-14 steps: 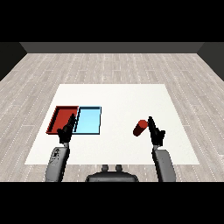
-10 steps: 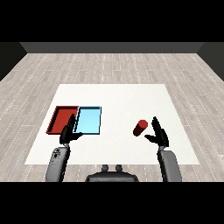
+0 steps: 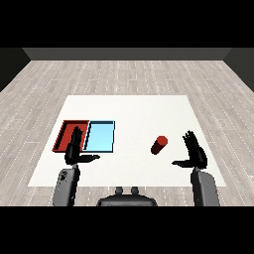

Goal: Pick the red can and put it in the red box

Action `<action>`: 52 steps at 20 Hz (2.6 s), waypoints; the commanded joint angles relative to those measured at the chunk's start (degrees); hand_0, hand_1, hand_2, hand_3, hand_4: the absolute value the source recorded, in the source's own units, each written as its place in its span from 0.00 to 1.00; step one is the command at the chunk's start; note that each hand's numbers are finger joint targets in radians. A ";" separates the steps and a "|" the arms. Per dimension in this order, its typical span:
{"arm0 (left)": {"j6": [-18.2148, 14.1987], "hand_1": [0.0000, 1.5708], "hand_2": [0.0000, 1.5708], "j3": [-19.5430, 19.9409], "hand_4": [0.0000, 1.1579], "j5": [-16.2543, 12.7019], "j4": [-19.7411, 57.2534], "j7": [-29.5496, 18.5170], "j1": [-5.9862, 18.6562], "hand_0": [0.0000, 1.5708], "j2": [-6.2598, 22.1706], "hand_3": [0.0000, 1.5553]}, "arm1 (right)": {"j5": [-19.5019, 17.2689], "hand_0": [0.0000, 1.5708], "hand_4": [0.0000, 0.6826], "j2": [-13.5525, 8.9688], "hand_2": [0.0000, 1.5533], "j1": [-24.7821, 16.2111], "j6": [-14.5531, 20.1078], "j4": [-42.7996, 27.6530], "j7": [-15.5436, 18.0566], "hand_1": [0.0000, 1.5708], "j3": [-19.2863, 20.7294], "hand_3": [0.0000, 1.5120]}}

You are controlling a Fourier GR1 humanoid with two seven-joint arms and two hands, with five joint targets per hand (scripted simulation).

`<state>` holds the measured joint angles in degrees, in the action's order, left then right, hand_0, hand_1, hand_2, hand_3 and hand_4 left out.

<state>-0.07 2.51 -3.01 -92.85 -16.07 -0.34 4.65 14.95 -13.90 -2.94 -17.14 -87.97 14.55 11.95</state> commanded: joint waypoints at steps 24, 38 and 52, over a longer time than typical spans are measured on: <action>3.20 0.00 0.00 2.18 0.00 -0.73 6.89 -11.40 -0.86 0.00 -0.86 0.00 | -0.99 0.00 0.00 2.59 0.00 7.16 -2.69 8.75 1.98 0.00 2.60 0.00; 3.57 0.00 0.00 1.08 0.00 -1.59 1.74 -8.33 -2.76 0.00 -1.76 0.00 | -1.62 0.00 0.00 4.46 0.00 13.54 -2.95 24.88 8.99 0.00 1.56 0.00; 1.03 0.00 0.00 1.12 0.00 -1.32 -1.44 -4.98 -0.89 0.00 -2.78 0.00 | -1.58 0.00 0.00 5.09 0.00 14.86 -3.47 33.61 14.72 0.00 0.43 0.00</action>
<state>2.85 4.55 -5.24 -92.88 -21.41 -1.50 3.38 12.86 -7.58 12.86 -18.22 -57.26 26.81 11.96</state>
